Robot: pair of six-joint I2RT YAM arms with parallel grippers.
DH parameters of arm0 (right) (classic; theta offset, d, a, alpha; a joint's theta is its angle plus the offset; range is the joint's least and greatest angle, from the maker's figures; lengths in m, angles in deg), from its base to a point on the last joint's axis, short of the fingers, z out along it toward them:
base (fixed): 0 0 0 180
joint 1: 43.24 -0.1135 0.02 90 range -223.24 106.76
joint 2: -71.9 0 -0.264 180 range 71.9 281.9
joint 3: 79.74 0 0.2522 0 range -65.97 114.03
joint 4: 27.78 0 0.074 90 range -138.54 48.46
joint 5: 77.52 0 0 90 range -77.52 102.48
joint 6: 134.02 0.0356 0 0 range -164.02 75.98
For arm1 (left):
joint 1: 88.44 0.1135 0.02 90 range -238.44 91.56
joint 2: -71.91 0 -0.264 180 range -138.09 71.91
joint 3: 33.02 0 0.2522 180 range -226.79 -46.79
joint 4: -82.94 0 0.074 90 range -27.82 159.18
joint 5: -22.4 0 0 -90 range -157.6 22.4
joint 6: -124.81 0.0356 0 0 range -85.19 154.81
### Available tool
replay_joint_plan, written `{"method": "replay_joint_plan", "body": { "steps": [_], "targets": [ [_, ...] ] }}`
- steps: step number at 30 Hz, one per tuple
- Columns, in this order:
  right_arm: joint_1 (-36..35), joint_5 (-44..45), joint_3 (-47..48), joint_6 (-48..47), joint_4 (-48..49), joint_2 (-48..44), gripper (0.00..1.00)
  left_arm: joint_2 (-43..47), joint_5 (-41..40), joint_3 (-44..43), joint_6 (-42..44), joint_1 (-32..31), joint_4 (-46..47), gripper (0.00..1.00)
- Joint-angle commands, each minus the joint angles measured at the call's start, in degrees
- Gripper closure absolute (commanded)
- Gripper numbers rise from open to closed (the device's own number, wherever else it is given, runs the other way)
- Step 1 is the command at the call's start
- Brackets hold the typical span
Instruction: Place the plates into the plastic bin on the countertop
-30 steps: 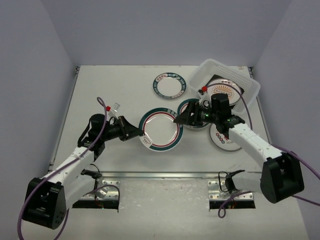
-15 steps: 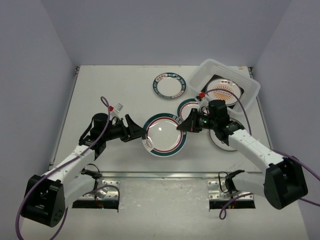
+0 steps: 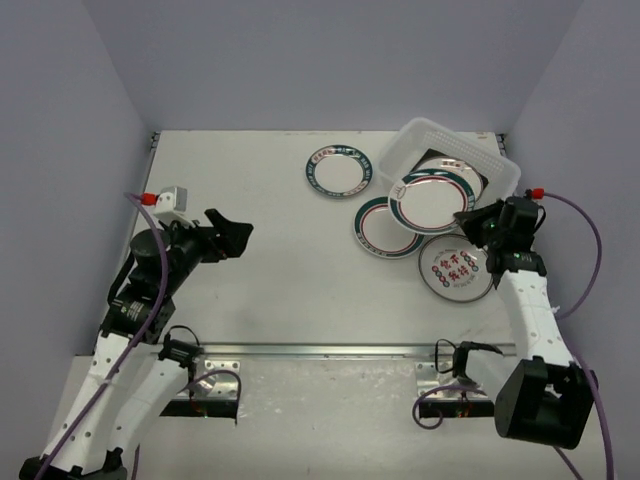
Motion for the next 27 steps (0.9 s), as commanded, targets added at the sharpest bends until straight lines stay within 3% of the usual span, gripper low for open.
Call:
{"method": "replay_joint_plan", "body": {
  "steps": [1, 5, 8, 17, 18, 19, 21, 22, 27],
  "targets": [
    [2.9, 16.5, 6.3, 11.9, 2.8, 5.0, 1.00, -1.3, 0.6, 2.3, 3.6, -0.3, -0.9, 0.00],
    [3.4, 24.2, 5.4, 17.9, 10.3, 9.7, 1.00, -3.9, 3.7, 2.2, 4.0, -0.4, -0.7, 0.00],
    [3.5, 26.1, 10.6, 18.2, 9.1, 16.9, 1.00, -3.7, 3.9, 2.3, 4.0, -1.1, -0.6, 0.00],
    [3.5, 23.9, 19.9, 13.7, 8.3, 31.1, 0.97, -2.1, 3.5, 2.8, 3.8, -1.7, -0.1, 0.00],
    [3.5, 22.4, 20.1, 13.0, 9.1, 31.5, 0.93, -2.3, 3.6, 2.7, 3.9, -1.7, -0.1, 0.00],
    [3.5, 20.8, 20.8, 12.5, 8.8, 32.3, 0.81, -2.4, 3.8, 2.7, 3.9, -1.7, -0.1, 0.00],
    [3.5, 17.5, 24.4, 10.7, 7.2, 34.3, 0.44, -2.5, 4.0, 2.7, 4.0, -1.7, 0.0, 0.00],
    [3.5, 16.2, 26.1, 9.2, 5.5, 35.8, 0.33, -2.5, 4.0, 2.7, 4.0, -1.7, 0.0, 0.00],
    [3.5, 13.8, 30.6, 7.4, -3.7, 37.6, 0.20, -2.2, 3.8, 2.7, 3.9, -1.7, 0.0, 0.00]
  ]
}}
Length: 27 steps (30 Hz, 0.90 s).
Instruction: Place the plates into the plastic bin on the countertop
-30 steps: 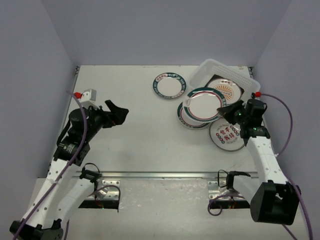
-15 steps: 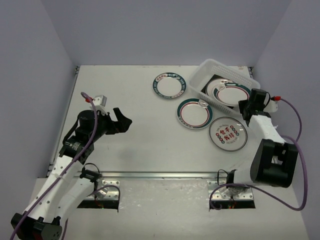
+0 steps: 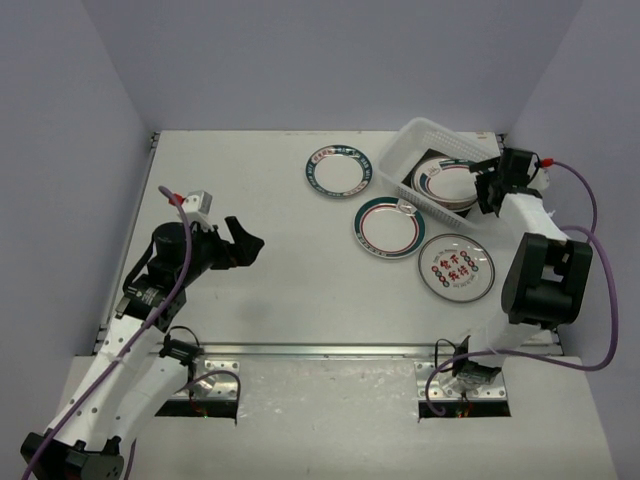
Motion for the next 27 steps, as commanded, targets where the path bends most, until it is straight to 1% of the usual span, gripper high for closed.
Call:
{"method": "replay_joint_plan", "body": {
  "steps": [1, 3, 4, 6, 10, 12, 13, 15, 16, 18, 19, 20, 21, 23, 24, 25, 26, 27],
  "targets": [
    [-0.1, -2.9, 4.4, -2.7, -6.5, -0.4, 0.18, 0.6, 0.3, -0.3, 0.8, -0.6, 2.5, 0.00],
    [-0.5, -3.8, 4.2, -3.6, -8.0, -2.4, 0.13, 0.1, 0.5, -0.3, 0.8, -0.5, 2.6, 0.00],
    [-1.1, -3.7, 4.2, -4.6, -9.6, -3.7, 0.08, -0.5, 0.8, -0.3, 0.8, -0.6, 2.7, 0.00],
    [-1.8, -2.0, 5.4, -5.0, -13.9, -4.9, 0.03, -2.5, 1.5, -0.4, 0.9, -0.6, 2.7, 0.00],
    [-1.8, -2.0, 7.4, -5.9, -19.6, -6.3, 0.01, -4.7, 2.5, -0.7, 0.9, -0.6, 2.5, 0.00],
    [-2.0, -4.6, 6.7, -6.3, -19.6, -8.3, 0.01, -5.3, 3.1, -0.6, 0.6, -0.6, 2.8, 0.00],
    [-2.5, -8.5, 5.6, -7.2, -18.7, -10.8, 0.01, -6.3, 3.9, -0.5, 0.0, -0.6, 3.1, 0.00],
    [-4.9, -13.7, 3.7, -11.0, -15.4, -14.8, 0.01, -8.9, 5.4, 0.3, -4.8, -0.6, 4.9, 0.00],
    [-7.1, -17.0, 2.1, -12.8, -13.6, -17.1, 0.01, -9.9, 6.9, 1.5, -7.4, -0.7, 7.1, 0.00],
    [-11.8, -24.1, 0.1, -16.9, -11.0, -23.4, 0.01, -12.3, 11.6, 6.7, -15.5, -1.9, 17.4, 0.00],
    [-14.0, -27.2, -0.7, -18.6, -10.5, -26.1, 0.01, -13.5, 12.1, 8.8, -19.3, -3.0, 22.0, 0.00],
    [-16.3, -30.7, -1.9, -20.0, -10.4, -29.0, 0.01, -15.2, 8.5, 10.2, -22.6, -6.5, 26.8, 0.00],
    [-18.3, -34.9, -3.7, -21.1, -9.8, -32.3, 0.01, -17.8, 3.3, 11.2, -25.7, -11.4, 32.6, 0.00],
    [-19.4, -41.6, -8.3, -19.9, -6.5, -40.1, 0.01, -25.5, -1.2, 9.3, -29.3, -16.7, 40.2, 0.00],
    [-19.6, -45.1, -11.9, -18.9, -5.0, -44.2, 0.01, -28.0, -2.8, 7.4, -30.0, -19.5, 43.4, 0.00],
    [-19.6, -45.7, -13.9, -18.6, -5.1, -47.2, 0.01, -31.6, -3.7, 5.7, -30.7, -20.8, 45.2, 0.00],
    [-19.6, -45.5, -17.7, -18.4, -5.0, -50.1, 0.01, -39.2, -4.0, 4.0, -31.3, -21.6, 46.7, 0.00],
    [-19.6, -45.0, -19.5, -18.6, -5.0, -52.8, 0.01, -43.4, -4.4, 2.0, -32.1, -22.2, 47.3, 0.00]
  ]
}}
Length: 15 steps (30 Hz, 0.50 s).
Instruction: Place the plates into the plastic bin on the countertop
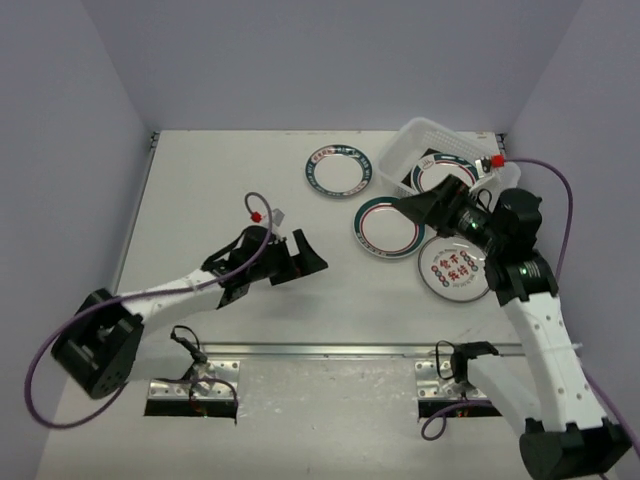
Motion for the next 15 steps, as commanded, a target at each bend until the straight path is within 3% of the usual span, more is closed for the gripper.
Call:
{"method": "replay_joint_plan", "body": {
  "steps": [1, 5, 11, 15],
  "targets": [
    [0.8, -7.4, -8.6, -2.9, 0.2, -12.4, 0.01, -19.4, -4.5, -10.3, -10.2, -4.1, 19.0, 0.00],
    [0.8, -8.0, -9.7, -5.3, -7.6, -18.3, 0.01, -36.1, -2.2, -20.1, -15.0, -5.1, 22.9, 0.00],
    [0.8, -8.2, -11.5, -6.1, -12.8, -26.1, 0.01, -51.4, -3.1, -30.4, -23.4, -5.5, 21.3, 0.06],
    [0.8, -7.7, -12.0, -6.6, -14.8, -28.8, 0.01, -55.6, -7.0, -35.5, -25.8, -5.8, 14.9, 0.26]
  ]
}}
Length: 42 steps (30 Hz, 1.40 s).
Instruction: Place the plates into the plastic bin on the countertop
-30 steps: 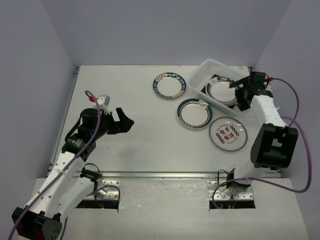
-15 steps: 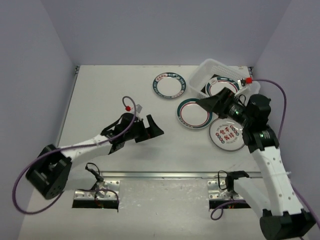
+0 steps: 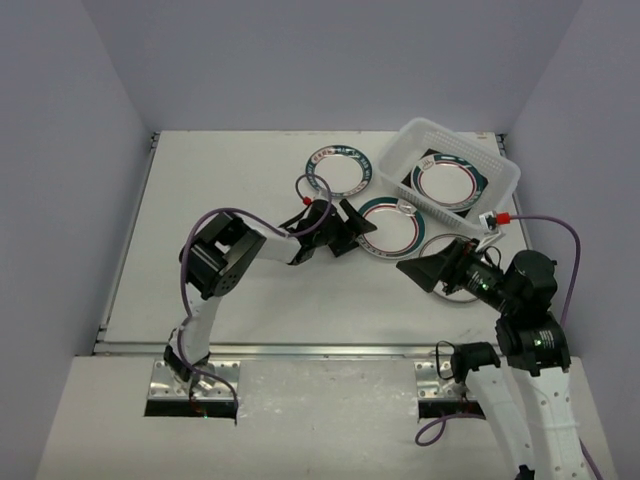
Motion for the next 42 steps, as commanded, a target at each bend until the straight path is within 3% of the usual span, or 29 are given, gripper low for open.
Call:
{"method": "replay_joint_plan", "body": {
  "steps": [1, 3, 6, 10, 13, 15, 20, 23, 26, 28, 35, 37, 38, 39, 40, 41, 42],
  "targets": [
    [0.2, 0.3, -0.1, -2.1, -2.4, -2.7, 0.01, -5.7, -4.5, -3.9, -4.6, -0.6, -7.7, 0.34],
    [0.2, 0.7, 0.1, -2.5, -2.9, -3.1, 0.01, -7.2, -4.7, -5.5, -4.6, -0.6, -9.1, 0.46],
    [0.2, 1.4, 0.6, -2.8, -3.1, -3.7, 0.01, -8.0, -5.7, -6.5, -5.1, -0.5, -11.2, 0.88],
    [0.2, 1.9, 0.0, -3.5, -2.9, -3.3, 0.01, -2.4, -7.1, -0.8, -5.2, -0.4, -8.8, 1.00],
    [0.2, 2.8, -3.7, -4.0, -1.1, -1.4, 0.01, 9.5, -14.1, 9.6, -2.4, -0.5, -4.9, 1.00],
    [0.2, 1.2, -6.6, -3.5, 2.4, 1.0, 0.01, 18.9, -14.4, 17.7, 1.7, -0.6, -1.3, 1.00],
    [0.2, -4.0, -14.1, -3.9, 15.8, 10.2, 0.01, 38.7, -3.0, 33.5, 11.6, -0.1, 5.2, 1.00],
    [0.2, -1.5, -14.5, -7.8, 18.3, 16.5, 0.01, 47.3, 3.5, 41.0, 10.9, 0.5, 8.0, 1.00],
    [0.2, -0.3, -12.8, -11.3, 18.4, 21.3, 0.01, 53.5, 9.6, 44.2, 10.9, 2.3, 7.2, 1.00],
    [0.1, -4.5, -12.9, -10.6, 21.5, 24.3, 0.05, 57.1, 12.1, 44.9, 11.5, 2.5, 5.5, 1.00],
    [-0.3, -11.7, -15.2, -8.4, 25.0, 29.2, 0.25, 63.0, 16.3, 45.5, 10.1, 2.7, 5.4, 1.00],
    [-0.4, -14.4, -16.2, -6.9, 28.0, 29.2, 0.40, 62.3, 16.9, 45.0, 9.9, 2.7, 5.8, 1.00],
    [-0.5, -15.4, -16.3, -6.6, 29.3, 29.2, 0.52, 61.3, 17.2, 44.5, 9.9, 2.7, 6.0, 1.00],
    [-0.5, -16.5, -16.1, -6.2, 29.5, 29.2, 0.79, 60.6, 17.5, 44.1, 10.0, 2.7, 6.0, 0.97],
    [-0.5, -16.9, -16.0, -6.0, 29.4, 29.2, 0.96, 60.1, 17.7, 43.8, 10.1, 2.7, 5.9, 0.95],
    [-0.5, -16.6, -15.9, -5.8, 29.2, 28.9, 1.00, 59.8, 17.4, 43.2, 10.5, 2.7, 5.0, 0.79],
    [-0.5, -16.2, -15.7, -5.1, 29.3, 28.6, 1.00, 59.7, 16.4, 42.0, 11.0, 2.7, 3.6, 0.52]
  ]
}}
